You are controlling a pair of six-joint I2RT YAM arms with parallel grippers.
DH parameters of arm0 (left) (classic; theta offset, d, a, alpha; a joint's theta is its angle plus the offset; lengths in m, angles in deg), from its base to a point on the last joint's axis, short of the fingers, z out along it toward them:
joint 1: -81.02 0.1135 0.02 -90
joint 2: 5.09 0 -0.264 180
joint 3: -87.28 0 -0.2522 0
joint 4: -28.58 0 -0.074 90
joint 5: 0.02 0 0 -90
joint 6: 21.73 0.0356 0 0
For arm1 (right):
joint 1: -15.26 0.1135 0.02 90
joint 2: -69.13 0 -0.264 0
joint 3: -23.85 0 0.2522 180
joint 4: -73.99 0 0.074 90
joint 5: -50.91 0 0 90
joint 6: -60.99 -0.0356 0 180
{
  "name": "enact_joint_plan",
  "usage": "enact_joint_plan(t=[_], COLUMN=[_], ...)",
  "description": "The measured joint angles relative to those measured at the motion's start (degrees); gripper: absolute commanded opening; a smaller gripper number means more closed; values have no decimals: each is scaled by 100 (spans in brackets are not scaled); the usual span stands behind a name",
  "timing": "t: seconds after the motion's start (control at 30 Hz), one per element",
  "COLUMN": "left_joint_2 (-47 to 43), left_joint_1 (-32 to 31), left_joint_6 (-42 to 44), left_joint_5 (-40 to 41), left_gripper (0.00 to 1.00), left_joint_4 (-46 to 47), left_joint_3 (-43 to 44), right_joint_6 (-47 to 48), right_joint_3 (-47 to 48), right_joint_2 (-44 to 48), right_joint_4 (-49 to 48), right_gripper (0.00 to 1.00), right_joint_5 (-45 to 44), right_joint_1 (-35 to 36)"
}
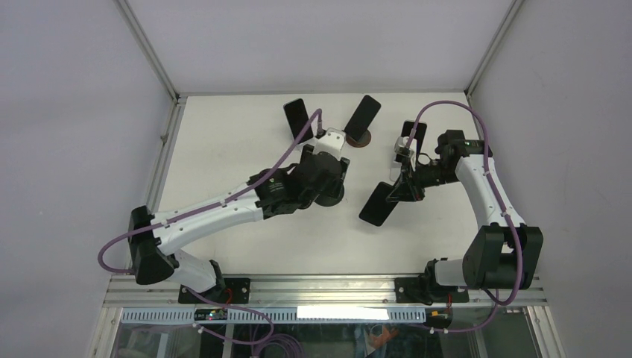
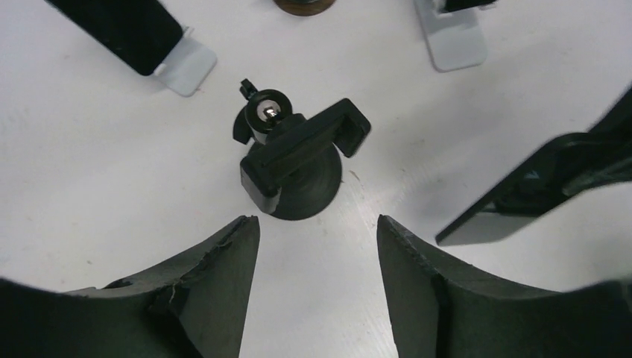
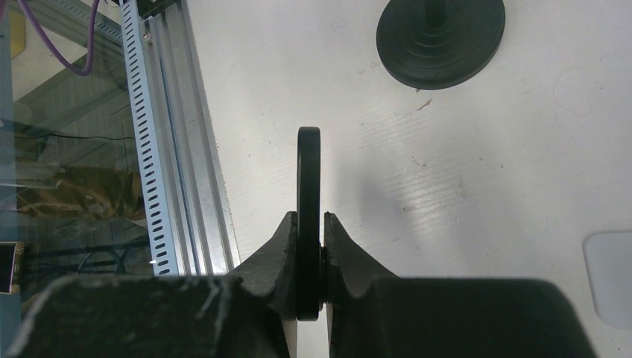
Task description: Place the phone on the phone stand
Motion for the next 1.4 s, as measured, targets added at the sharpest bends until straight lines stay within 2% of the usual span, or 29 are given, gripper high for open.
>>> enact_joint_plan(t=[0.1,0.27,0.43,0.6,0.83,1.07,1.27,1.4], left_joint_2=[439,820,960,960,922,765,686,658], left_joint_1=[-107,-87,-87,0,280,549,551,590], left_joint_6=[-17,24,90,192,490,621,748,870], left_joint_5=[595,1235,1449,1421,994,514,431,380], left_gripper=[50,34,31,21,26,26,1,0], left_joint_4=[-225,-501,-592,-584,-400,-149,-57,-24], left_joint_3=[249,389,479,509,485,289,177,166], right_joint_6=[0,0,0,0,0,0,0,0], right_joint_3=[0,0,0,0,0,0,0,0], right_joint_2=[0,0,0,0,0,0,0,0], right_joint_4=[0,2,0,0,2,0,0,2], right_gripper=[0,0,0,0,0,0,0,0], right_joint_5=[0,2,2,4,20,31,35,39], right_joint_1=[0,0,0,0,0,0,0,9])
